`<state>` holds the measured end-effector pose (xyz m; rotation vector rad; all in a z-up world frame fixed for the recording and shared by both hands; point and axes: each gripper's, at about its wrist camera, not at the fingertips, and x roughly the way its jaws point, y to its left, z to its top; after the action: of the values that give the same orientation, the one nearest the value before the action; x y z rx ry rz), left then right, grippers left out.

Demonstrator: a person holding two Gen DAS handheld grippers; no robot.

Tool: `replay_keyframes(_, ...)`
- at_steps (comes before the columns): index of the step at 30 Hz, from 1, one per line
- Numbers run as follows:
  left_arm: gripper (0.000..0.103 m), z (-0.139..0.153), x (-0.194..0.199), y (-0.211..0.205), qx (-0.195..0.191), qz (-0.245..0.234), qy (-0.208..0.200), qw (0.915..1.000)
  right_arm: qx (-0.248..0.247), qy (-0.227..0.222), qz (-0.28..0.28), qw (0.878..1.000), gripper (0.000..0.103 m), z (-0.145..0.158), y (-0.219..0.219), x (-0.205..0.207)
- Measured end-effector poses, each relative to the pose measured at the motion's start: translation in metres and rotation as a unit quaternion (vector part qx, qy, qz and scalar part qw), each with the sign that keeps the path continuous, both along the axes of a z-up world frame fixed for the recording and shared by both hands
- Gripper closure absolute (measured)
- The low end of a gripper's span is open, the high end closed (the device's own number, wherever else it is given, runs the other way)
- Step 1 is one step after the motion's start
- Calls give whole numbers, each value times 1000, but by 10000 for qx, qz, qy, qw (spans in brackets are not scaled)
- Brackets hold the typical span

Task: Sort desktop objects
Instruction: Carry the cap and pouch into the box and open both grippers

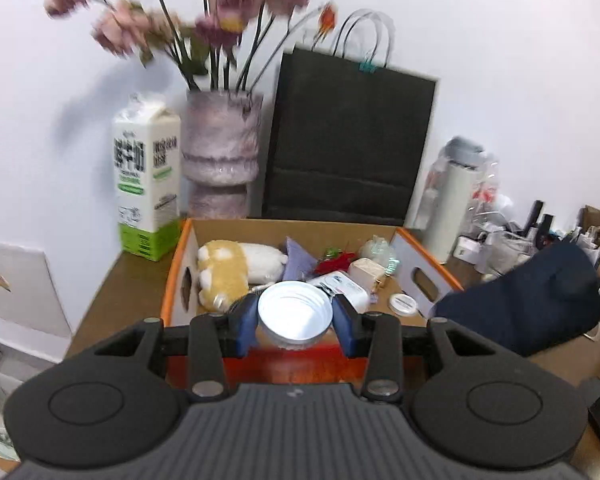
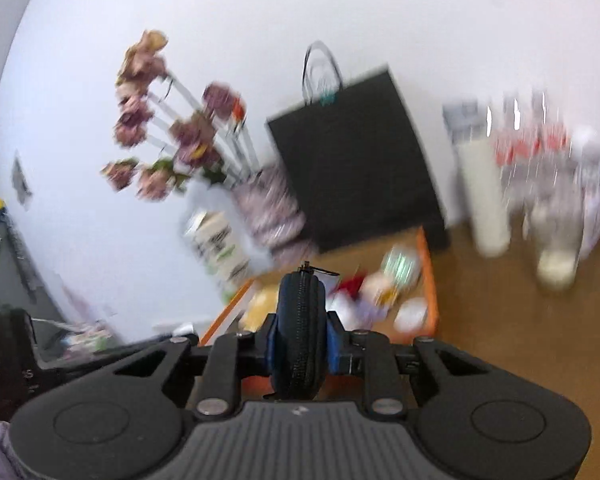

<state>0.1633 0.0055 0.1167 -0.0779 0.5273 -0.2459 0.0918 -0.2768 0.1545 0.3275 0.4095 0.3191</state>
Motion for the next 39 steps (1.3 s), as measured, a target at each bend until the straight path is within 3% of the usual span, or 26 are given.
replay_keyframes(2, 63, -7, 35, -9, 187, 44, 208, 9996, -269, 33, -18, 9996, 81, 9, 1, 34)
replay_keyframes(6, 63, -38, 89, -21, 419, 124, 886, 9951, -1076, 793, 190, 9908, 81, -8, 20, 106)
replay_keyframes(9, 62, -57, 101, -26, 609, 32, 1190, 9910, -842, 1544, 892, 9804, 80, -37, 31, 146)
replay_keyframes(12, 61, -68, 104, -27, 638, -114, 1366, 9885, -657, 1667, 645, 9817, 79, -44, 22, 170)
replay_keyframes(15, 45, -65, 104, -24, 696, -71, 1334, 9886, -1099, 1925, 540, 9736, 75, -47, 17, 187)
replay_keyframes(17, 28, -56, 103, -19, 663, -9, 1254, 9899, -1525, 2124, 464, 9641, 69, -51, 14, 190)
replay_keyframes(21, 17, -36, 101, -9, 328, 18, 1227, 9919, -2338, 2290, 791, 9416, 58, -63, 28, 189)
replay_keyframes(24, 10, -26, 99, -9, 392, 146, 1193, 9920, -3111, 2317, 1148, 9145, 47, -69, 55, 183)
replay_keyframes(26, 5, -19, 97, -9, 487, 278, 1205, 9911, -3184, 2026, 1130, 9191, 47, -57, 63, 176)
replay_keyframes(27, 4, -16, 95, -7, 495, 351, 1229, 9906, -2964, 1899, 1079, 9298, 46, -46, 62, 173)
replay_keyframes(31, 1, -5, 87, 3, 438, 570, 1342, 9883, -1921, 1555, 793, 9657, 25, -7, 49, 164)
replay_keyframes(34, 0, 0, 78, 6, 468, 664, 1320, 9879, -1718, 1430, 509, 9734, 22, 7, 52, 151)
replay_keyframes(39, 0, 3, 46, 3, 453, 738, 1091, 9903, -1947, 826, 269, 9770, 18, 5, 69, 106)
